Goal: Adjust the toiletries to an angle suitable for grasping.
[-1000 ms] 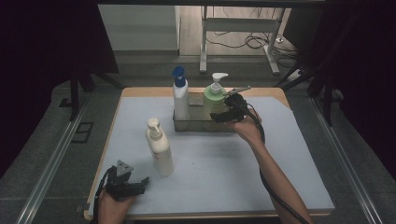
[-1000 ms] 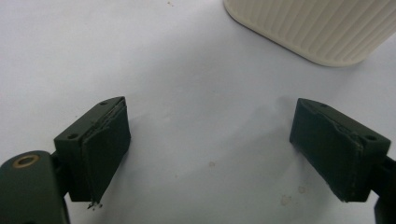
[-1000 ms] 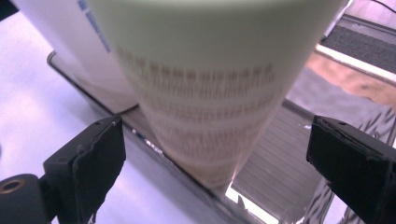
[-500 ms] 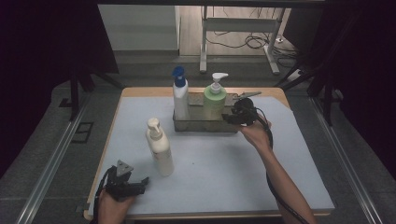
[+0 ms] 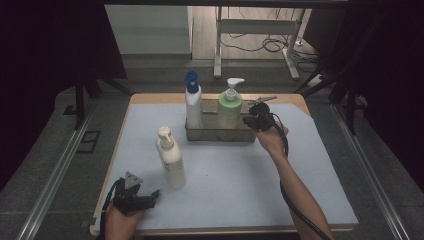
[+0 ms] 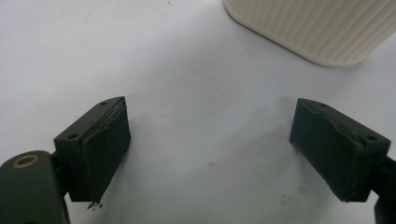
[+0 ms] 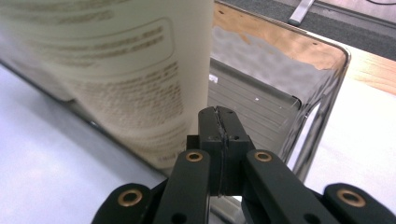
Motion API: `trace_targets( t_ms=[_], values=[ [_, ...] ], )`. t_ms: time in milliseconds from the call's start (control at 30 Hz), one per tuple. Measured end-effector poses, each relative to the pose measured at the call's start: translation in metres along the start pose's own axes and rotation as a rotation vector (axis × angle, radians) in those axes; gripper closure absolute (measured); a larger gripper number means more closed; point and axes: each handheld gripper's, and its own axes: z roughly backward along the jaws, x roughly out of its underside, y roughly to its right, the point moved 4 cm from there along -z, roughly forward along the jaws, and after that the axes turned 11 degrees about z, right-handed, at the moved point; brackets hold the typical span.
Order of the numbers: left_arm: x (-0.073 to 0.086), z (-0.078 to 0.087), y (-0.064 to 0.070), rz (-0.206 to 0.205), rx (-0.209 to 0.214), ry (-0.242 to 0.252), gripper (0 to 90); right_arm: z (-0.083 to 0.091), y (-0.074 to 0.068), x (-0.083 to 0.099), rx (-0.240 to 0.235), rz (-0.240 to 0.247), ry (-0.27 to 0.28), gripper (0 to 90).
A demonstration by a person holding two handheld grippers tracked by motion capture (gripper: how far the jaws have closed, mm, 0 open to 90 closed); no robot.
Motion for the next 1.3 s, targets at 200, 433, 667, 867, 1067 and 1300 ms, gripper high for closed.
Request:
trace_targets(
  t_ms=[200,433,667,867,1067,1300],
  values=[
    [0.000,0.000,0.000,0.001,0.000,0.000,12.1,-0.010,0.003,-0.003,0.000,-0.024,0.026,89.3],
    [0.000,0.000,0.000,0.000,0.000,0.000,12.1,-0.018,0.001,-0.005,0.032,-0.017,0.029,89.2],
    [0.000,0.000,0.000,0.001,0.000,0.000,12.1,-0.025,0.002,-0.004,0.020,-0.068,0.024,89.3],
    [0.000,0.000,0.000,0.001,0.000,0.000,12.1,-0.028,0.001,-0.002,0.017,-0.076,0.009,89.3],
    [0.000,0.000,0.000,0.001,0.000,0.000,12.1,-0.030,-0.002,-0.002,0.013,-0.078,0.005,89.3],
    [0.000,0.000,0.000,0.001,0.000,0.000,12.1,-0.034,-0.007,-0.003,0.013,-0.074,0.001,89.3]
  ],
)
